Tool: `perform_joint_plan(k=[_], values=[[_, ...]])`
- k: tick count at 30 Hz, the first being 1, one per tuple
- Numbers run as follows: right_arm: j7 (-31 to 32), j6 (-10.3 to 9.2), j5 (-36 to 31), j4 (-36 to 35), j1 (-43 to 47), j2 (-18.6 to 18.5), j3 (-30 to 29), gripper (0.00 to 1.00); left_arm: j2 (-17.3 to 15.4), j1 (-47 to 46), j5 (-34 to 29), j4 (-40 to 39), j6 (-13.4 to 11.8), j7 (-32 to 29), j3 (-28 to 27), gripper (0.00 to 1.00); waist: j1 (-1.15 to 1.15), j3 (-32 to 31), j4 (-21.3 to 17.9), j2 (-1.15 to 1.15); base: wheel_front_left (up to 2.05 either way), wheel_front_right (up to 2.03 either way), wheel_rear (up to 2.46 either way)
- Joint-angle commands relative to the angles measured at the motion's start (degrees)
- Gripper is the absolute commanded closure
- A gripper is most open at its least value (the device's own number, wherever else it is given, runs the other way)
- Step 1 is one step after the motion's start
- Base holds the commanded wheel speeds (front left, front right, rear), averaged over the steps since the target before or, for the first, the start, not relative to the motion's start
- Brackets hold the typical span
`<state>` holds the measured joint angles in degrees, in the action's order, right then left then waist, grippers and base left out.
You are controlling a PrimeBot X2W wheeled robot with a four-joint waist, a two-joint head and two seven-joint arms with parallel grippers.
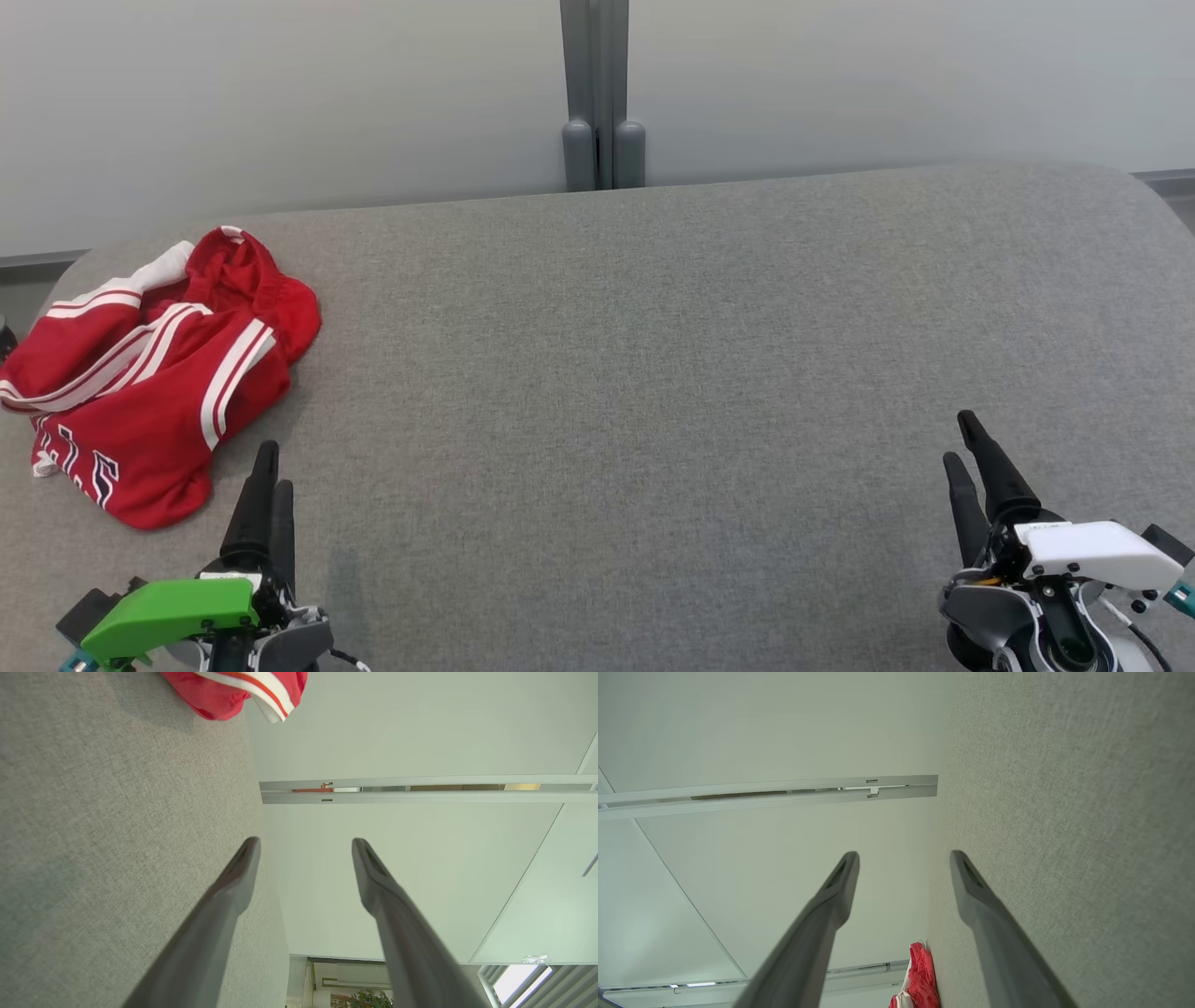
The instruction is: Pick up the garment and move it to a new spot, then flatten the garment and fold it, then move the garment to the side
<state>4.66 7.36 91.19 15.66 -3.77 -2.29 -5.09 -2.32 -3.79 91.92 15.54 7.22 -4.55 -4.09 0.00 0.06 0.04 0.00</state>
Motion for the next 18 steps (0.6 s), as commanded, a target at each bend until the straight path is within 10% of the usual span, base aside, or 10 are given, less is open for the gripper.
perform_joint_plan(k=[1, 18], values=[[-0.8, 0.11, -2.2, -1.1, -0.7, -0.3, -0.2, 0.00, -0.3, -0.9, -1.9, -1.4, 0.1, 0.7, 0.3, 0.00, 0.00, 0.0, 0.0, 0.00, 0.00, 0.00, 0.00], [-5.1, 0.13, -28.3, -7.5, 0.4, -0.4, 2.2, 0.00, -0.4, -0.2, -27.7, -6.4, -3.0, 5.0, 4.3, 0.00, 0.00, -0.2, 0.4, 0.00, 0.00, 0.00, 0.00]])
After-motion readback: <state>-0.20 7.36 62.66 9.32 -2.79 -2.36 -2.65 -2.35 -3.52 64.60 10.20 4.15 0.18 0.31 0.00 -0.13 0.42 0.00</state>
